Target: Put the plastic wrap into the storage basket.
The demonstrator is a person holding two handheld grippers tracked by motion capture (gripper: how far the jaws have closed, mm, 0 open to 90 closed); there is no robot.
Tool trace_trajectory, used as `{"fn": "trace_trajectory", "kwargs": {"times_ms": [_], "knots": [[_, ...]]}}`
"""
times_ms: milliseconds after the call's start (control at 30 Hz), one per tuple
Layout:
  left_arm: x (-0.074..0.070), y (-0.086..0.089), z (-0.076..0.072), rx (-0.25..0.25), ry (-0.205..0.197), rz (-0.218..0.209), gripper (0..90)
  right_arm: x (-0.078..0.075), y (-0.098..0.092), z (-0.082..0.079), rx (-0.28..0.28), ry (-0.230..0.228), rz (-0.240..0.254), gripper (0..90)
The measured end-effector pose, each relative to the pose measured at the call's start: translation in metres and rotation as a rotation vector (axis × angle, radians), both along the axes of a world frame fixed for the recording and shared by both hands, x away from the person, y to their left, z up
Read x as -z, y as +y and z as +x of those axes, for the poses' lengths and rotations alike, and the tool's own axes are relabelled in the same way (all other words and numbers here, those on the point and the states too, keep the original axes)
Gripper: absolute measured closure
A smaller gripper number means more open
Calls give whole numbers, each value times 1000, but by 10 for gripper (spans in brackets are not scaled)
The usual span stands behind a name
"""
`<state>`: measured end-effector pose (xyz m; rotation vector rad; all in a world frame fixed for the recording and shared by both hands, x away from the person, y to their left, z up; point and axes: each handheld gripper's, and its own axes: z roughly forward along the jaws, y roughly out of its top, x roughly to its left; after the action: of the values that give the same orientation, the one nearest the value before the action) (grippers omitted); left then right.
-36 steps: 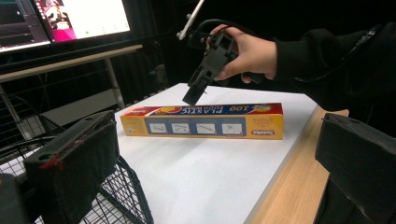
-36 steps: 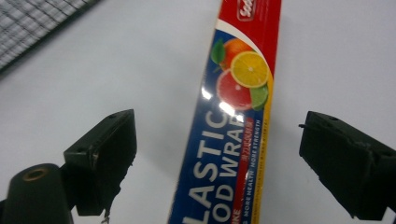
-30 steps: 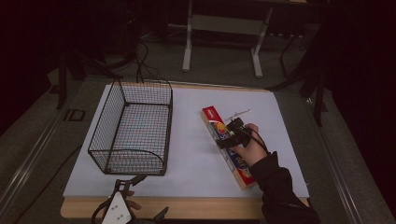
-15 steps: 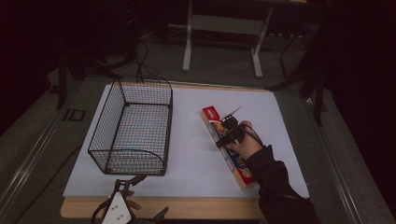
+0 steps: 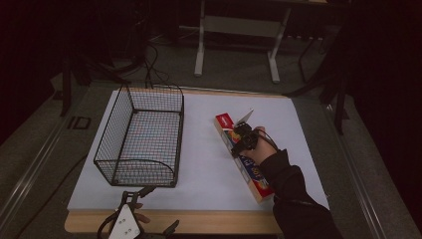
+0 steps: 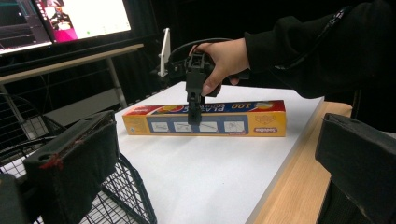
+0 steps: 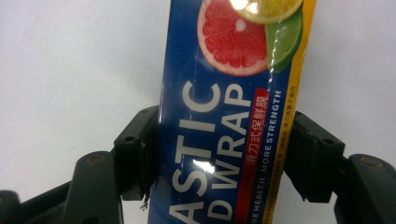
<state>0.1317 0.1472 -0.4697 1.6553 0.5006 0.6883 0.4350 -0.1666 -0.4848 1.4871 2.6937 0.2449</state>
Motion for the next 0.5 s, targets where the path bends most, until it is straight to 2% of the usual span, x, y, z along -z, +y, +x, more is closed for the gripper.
{"fn": "trace_trajectory", "kwargs": {"times_ms": [333,400,500], "knots": [[0,-1,-1,0,-5,16,1,4,5,8,9,73,-48,349],[0,-2,-1,2,-5,16,1,4,6,8,13,76,-49,351],[1,-2,-1,2,-5,16,1,5,10,7,36,67,-78,375]]}}
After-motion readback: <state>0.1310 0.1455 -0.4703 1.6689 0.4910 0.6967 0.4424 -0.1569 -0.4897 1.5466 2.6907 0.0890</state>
